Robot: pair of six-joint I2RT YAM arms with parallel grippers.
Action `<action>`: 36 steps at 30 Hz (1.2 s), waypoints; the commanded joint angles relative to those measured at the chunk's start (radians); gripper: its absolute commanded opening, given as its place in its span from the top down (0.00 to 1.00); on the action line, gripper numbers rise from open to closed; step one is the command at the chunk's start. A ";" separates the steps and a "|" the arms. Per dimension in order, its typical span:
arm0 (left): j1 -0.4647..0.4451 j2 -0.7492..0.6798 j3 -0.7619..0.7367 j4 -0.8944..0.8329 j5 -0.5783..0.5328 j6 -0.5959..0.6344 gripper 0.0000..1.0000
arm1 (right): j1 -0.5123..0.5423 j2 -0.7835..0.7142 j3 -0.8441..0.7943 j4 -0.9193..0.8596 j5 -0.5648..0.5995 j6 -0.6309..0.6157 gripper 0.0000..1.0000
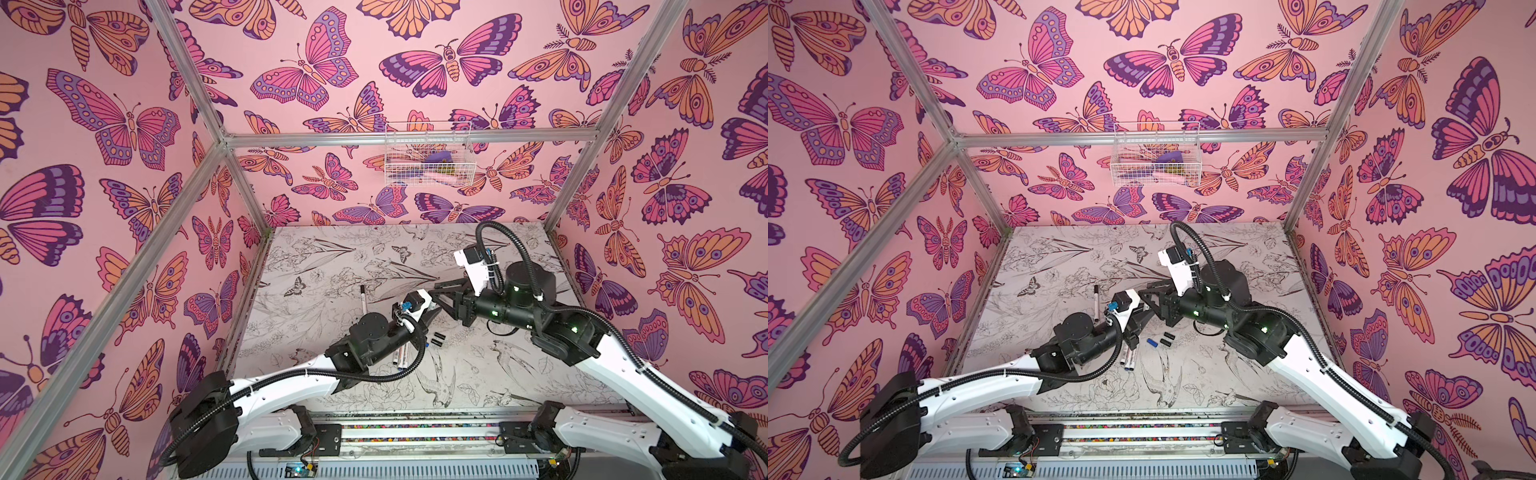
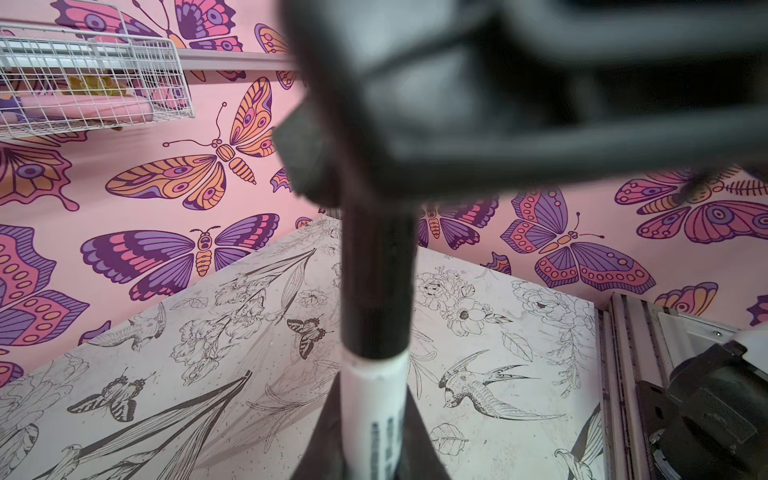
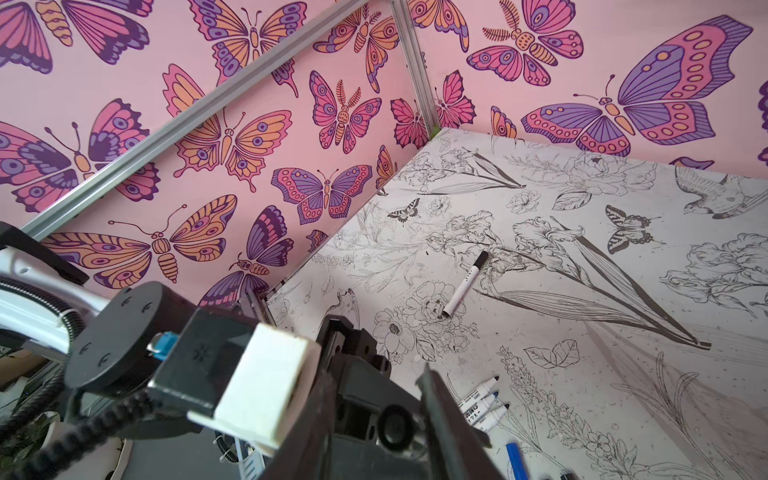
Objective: Insert the pens into the pen caps
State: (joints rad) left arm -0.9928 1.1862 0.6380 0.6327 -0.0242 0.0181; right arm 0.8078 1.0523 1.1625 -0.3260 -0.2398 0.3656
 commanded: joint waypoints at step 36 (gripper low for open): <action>-0.031 -0.010 0.086 0.227 -0.004 0.210 1.00 | 0.002 0.043 -0.103 -0.022 0.033 0.119 1.00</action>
State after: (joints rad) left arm -1.0016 1.1889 0.6373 0.6235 -0.0845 0.1101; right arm 0.8074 1.0595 1.1099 -0.2672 -0.1875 0.4099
